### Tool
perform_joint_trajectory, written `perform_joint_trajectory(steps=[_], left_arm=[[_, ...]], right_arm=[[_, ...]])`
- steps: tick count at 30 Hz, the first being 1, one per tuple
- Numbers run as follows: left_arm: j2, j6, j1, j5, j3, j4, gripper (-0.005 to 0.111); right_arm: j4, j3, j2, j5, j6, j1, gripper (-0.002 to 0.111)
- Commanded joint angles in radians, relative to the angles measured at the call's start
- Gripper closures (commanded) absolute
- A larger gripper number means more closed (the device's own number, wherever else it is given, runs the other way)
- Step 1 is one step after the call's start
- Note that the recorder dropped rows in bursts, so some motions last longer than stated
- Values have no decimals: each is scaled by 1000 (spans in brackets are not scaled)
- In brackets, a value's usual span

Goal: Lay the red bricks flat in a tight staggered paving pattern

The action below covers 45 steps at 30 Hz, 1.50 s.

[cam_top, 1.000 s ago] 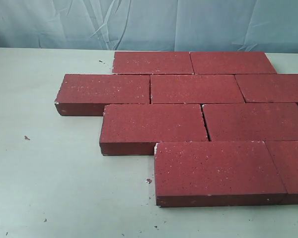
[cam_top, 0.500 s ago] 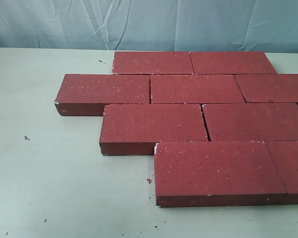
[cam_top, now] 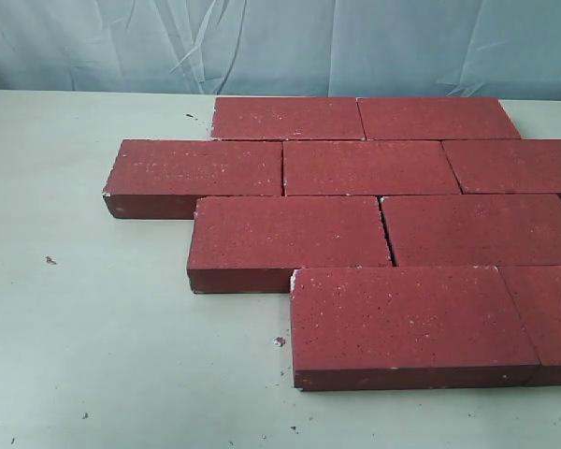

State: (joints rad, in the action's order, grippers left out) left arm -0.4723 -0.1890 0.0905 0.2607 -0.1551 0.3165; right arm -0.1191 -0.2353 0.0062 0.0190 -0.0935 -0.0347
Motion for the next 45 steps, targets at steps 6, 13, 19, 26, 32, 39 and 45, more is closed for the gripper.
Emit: perform_joint_trajectory(steps=[6, 13, 19, 26, 32, 39, 45], left_arm=[[6, 3, 2, 6, 0, 0, 107], [6, 3, 2, 6, 0, 0, 107], [6, 3, 2, 6, 0, 0, 107], [6, 3, 2, 6, 0, 0, 107], [6, 3, 2, 6, 0, 0, 107], [6, 3, 2, 6, 0, 0, 107], [6, 3, 2, 6, 0, 0, 107]], right_arm=[[2, 3, -6, -2, -2, 4, 109], [2, 3, -6, -2, -2, 4, 109], [4, 20, -6, 100, -2, 4, 109], [63, 206, -6, 108, 20, 4, 109], [73, 235, -6, 162, 20, 4, 109], [84, 235, -6, 282, 20, 4, 109], [84, 235, -6, 287, 25, 4, 109]])
